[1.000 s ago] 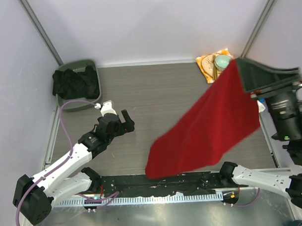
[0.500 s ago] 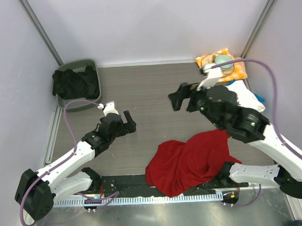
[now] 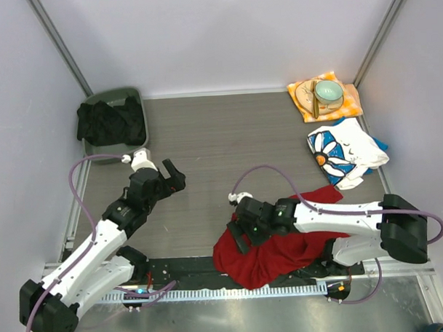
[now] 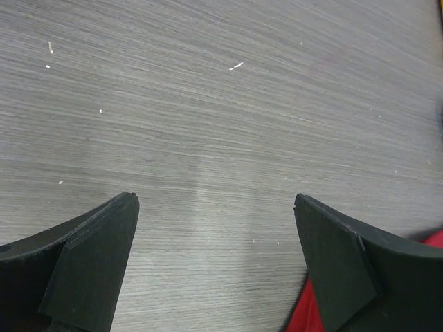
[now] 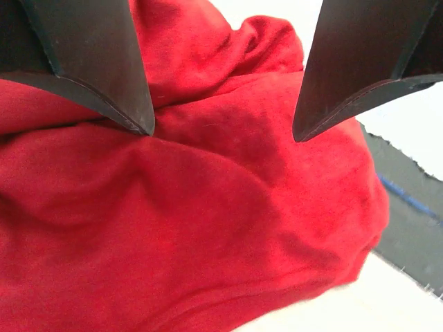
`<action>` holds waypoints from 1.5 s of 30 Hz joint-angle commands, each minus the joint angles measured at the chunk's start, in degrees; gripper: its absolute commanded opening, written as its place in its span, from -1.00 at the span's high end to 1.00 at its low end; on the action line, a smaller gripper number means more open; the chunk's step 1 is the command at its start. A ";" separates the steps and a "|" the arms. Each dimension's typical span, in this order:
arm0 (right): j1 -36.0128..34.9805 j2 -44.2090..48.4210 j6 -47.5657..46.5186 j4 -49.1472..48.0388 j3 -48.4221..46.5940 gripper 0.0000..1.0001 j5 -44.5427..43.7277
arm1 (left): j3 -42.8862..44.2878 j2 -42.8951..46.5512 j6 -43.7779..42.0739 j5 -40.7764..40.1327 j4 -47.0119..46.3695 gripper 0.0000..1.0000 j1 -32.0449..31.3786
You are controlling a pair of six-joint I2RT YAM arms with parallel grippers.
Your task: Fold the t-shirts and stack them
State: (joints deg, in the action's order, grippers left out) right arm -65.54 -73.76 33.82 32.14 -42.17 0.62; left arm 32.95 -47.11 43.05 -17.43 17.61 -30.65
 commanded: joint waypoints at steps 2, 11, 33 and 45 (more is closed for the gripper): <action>-6.35 -1.47 4.58 -5.77 -0.63 -0.74 1.58 | -1.31 1.76 0.90 0.73 -0.29 -1.00 0.77; -18.92 -11.05 4.59 1.07 -13.00 -0.75 -7.73 | -1.31 0.00 0.81 2.05 -0.64 -0.99 0.77; -25.60 -18.90 -1.47 13.57 -32.60 0.99 -32.26 | -1.75 -0.43 0.11 1.26 -0.82 -0.99 1.12; -24.47 -1.23 -31.61 -8.13 -59.43 0.99 -53.42 | -1.57 -1.49 -0.15 0.56 -1.79 -0.99 1.74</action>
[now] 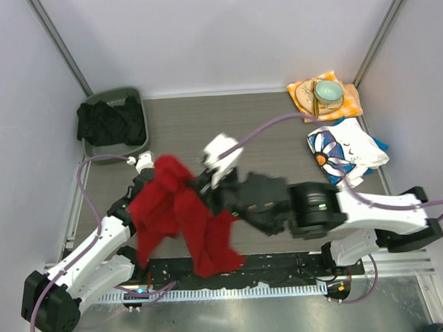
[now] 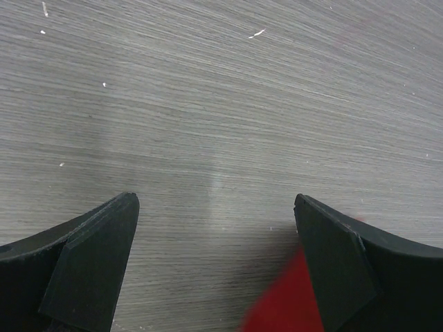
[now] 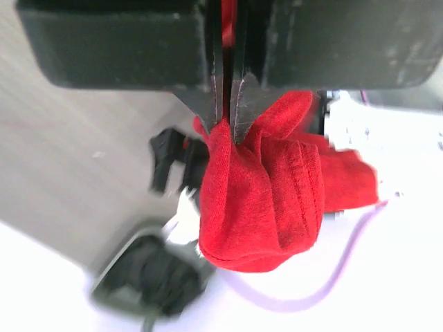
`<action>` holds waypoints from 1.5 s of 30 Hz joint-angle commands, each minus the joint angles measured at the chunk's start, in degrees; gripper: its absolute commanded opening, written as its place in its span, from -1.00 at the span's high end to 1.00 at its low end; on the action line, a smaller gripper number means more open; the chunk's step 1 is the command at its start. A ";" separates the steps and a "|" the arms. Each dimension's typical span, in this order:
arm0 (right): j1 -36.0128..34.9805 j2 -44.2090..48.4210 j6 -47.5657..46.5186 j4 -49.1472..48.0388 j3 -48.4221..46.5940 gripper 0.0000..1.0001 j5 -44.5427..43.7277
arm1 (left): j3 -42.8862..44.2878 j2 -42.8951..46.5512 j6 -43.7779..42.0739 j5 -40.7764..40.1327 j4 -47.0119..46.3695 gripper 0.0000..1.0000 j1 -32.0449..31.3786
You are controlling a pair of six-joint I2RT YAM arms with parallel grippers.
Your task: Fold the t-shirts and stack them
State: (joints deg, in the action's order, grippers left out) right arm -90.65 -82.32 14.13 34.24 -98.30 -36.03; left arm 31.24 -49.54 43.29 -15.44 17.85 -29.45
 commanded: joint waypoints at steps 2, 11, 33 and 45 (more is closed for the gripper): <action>2.75 11.03 -13.33 -13.14 0.37 0.99 -26.04 | 0.22 1.72 -0.75 -1.78 -1.42 -1.00 0.97; 15.13 35.29 26.67 16.77 34.91 0.99 -41.96 | -0.31 2.17 -1.01 -1.08 -2.46 -1.00 1.33; 41.85 9.23 10.22 -8.35 36.33 -0.93 -7.97 | -0.84 -7.50 -0.48 1.91 -6.07 -1.00 1.33; 58.13 -17.86 10.92 -21.41 24.75 -0.74 11.68 | -0.66 -6.54 -0.66 2.79 -5.63 -0.99 1.42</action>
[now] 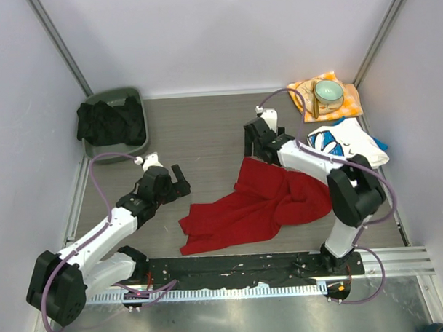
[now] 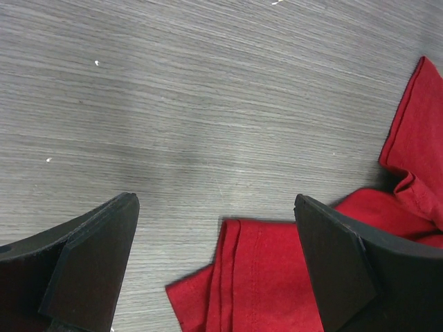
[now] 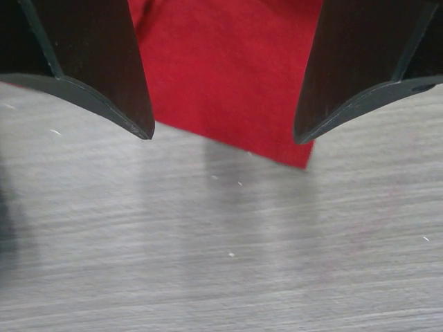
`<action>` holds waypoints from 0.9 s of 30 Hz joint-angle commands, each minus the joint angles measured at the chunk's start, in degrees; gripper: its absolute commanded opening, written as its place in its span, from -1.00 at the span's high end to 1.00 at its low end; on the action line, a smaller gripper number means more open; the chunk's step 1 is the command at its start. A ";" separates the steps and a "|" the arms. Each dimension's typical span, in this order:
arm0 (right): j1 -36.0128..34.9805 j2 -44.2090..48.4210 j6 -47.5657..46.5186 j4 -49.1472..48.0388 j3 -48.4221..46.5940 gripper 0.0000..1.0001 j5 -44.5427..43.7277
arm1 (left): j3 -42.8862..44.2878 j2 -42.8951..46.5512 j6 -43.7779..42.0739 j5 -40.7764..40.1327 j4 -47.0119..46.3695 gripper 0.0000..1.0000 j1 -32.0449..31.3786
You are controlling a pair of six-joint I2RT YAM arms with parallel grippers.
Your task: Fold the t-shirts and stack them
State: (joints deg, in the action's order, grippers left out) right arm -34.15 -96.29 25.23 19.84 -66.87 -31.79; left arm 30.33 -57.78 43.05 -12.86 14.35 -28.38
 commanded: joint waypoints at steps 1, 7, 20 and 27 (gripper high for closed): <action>1.72 -5.04 -0.01 -7.18 -7.48 -0.72 8.32 | 0.17 1.79 -0.42 0.47 -2.13 -0.99 0.34; 1.72 -12.51 1.83 -6.83 -11.26 -0.69 12.36 | -0.09 1.27 -0.77 0.38 -2.66 -1.00 0.34; 1.72 -14.98 3.24 -6.83 -7.49 -0.50 16.06 | -0.18 -0.84 -0.86 1.70 -4.59 -1.00 0.43; 1.63 -16.65 3.24 -7.88 -5.29 -0.43 16.23 | -0.62 -0.67 -0.77 1.96 -4.68 -1.00 0.52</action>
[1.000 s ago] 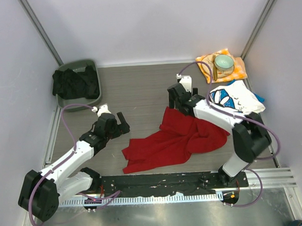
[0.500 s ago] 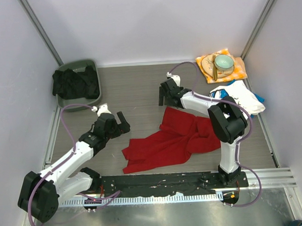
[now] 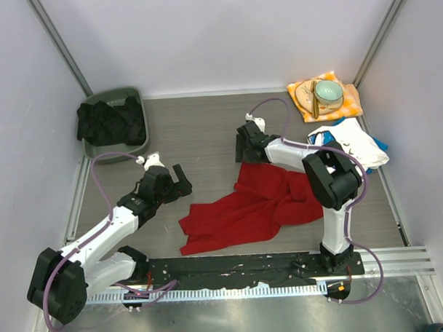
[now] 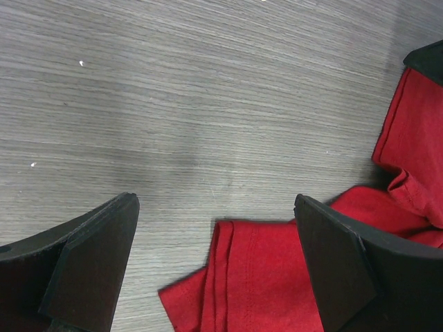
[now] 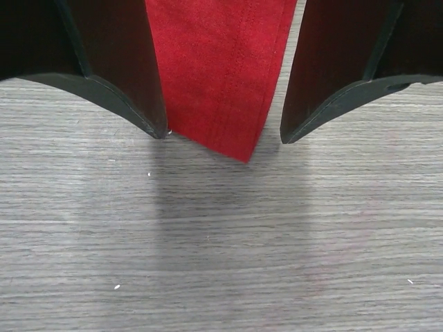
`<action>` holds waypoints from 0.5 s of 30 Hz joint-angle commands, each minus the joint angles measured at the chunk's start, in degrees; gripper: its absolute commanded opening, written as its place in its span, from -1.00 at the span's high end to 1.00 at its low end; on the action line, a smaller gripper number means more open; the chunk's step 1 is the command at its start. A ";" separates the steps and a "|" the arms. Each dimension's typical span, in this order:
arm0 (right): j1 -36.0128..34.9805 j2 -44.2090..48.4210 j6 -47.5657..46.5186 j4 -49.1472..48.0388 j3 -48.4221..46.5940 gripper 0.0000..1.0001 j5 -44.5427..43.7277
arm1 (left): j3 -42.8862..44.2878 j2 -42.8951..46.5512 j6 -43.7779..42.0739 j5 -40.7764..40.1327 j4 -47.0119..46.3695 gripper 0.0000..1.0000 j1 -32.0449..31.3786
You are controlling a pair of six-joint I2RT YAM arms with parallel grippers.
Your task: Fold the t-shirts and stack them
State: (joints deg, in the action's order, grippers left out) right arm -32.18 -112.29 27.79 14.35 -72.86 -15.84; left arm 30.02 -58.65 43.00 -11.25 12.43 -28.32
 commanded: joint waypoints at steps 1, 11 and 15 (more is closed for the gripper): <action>-0.34 -1.00 0.69 -2.48 0.88 -0.35 0.10 | -0.23 0.21 -0.73 0.26 -2.84 -1.00 0.45; -0.34 -2.85 0.69 -2.66 1.14 0.25 -0.25 | -0.49 -0.06 -1.08 0.17 -2.41 -1.00 0.89; -0.34 -2.93 0.51 -2.57 1.40 0.48 -0.95 | -0.66 -0.41 -1.17 0.00 -2.40 -1.00 1.07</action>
State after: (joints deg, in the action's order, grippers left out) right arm -32.18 -113.25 27.75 11.42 -72.51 -17.04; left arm 29.67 -58.65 42.81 -11.05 12.38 -27.70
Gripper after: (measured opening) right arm 0.314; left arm 0.996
